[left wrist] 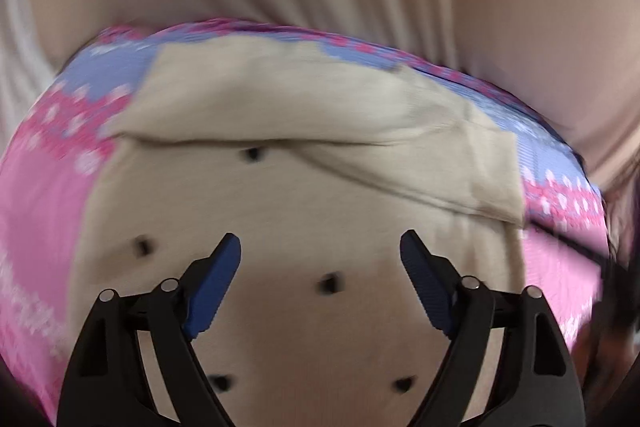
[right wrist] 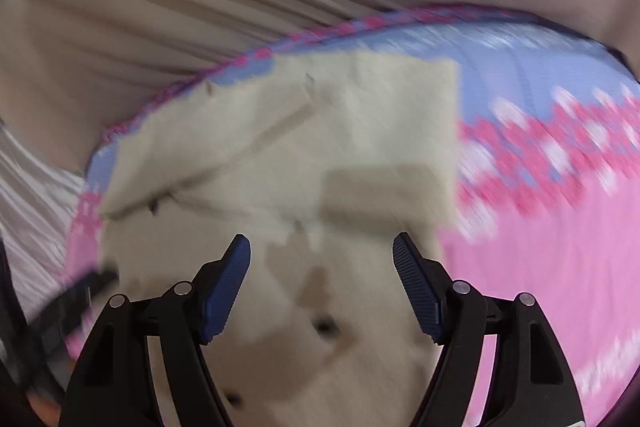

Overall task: Fold small clothes
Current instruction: 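Grasp the other sleeve cuff with the left gripper and fold it across the body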

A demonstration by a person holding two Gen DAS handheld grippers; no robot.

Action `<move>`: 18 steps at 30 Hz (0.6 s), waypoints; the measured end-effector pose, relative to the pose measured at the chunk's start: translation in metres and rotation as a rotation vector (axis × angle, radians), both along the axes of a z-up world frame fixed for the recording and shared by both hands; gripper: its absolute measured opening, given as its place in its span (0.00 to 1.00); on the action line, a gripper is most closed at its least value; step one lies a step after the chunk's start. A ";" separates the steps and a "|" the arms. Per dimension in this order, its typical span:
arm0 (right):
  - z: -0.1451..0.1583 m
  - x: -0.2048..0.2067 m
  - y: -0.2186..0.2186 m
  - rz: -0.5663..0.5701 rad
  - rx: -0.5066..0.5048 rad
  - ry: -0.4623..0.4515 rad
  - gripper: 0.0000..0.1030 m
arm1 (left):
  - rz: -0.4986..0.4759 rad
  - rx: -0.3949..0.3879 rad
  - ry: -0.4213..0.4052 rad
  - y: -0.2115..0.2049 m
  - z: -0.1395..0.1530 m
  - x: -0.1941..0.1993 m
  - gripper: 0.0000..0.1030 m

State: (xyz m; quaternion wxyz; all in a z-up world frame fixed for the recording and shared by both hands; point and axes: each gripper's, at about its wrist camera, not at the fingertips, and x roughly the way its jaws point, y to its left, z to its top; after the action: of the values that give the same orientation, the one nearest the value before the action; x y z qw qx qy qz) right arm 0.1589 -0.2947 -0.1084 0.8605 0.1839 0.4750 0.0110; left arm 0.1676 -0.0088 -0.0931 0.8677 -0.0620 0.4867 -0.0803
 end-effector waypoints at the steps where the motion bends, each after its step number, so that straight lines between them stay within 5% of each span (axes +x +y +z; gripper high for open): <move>1: -0.001 0.024 0.004 0.010 0.015 -0.003 0.70 | 0.023 -0.002 -0.002 0.015 0.002 -0.003 0.78; 8: -0.048 0.141 0.020 -0.067 -0.035 0.103 0.66 | 0.156 0.007 -0.009 0.086 0.009 -0.027 0.81; 9: -0.053 0.145 0.021 -0.068 -0.020 0.109 0.59 | 0.177 0.002 -0.013 0.094 0.009 -0.028 0.81; 10: -0.055 0.147 0.025 -0.055 0.002 0.106 0.24 | 0.190 -0.005 -0.016 0.099 0.009 -0.029 0.81; 11: -0.054 0.148 0.028 -0.037 0.016 0.100 0.13 | 0.206 -0.009 -0.015 0.106 0.008 -0.028 0.81; 18: 0.035 0.077 0.017 -0.078 -0.037 -0.170 0.11 | 0.168 -0.007 -0.011 0.105 0.001 -0.020 0.81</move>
State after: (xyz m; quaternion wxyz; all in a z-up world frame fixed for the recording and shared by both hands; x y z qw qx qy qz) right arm 0.2359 -0.2777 -0.0729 0.9007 0.1847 0.3929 -0.0157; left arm 0.1477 0.0963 -0.0917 0.8739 -0.1051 0.4746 -0.0091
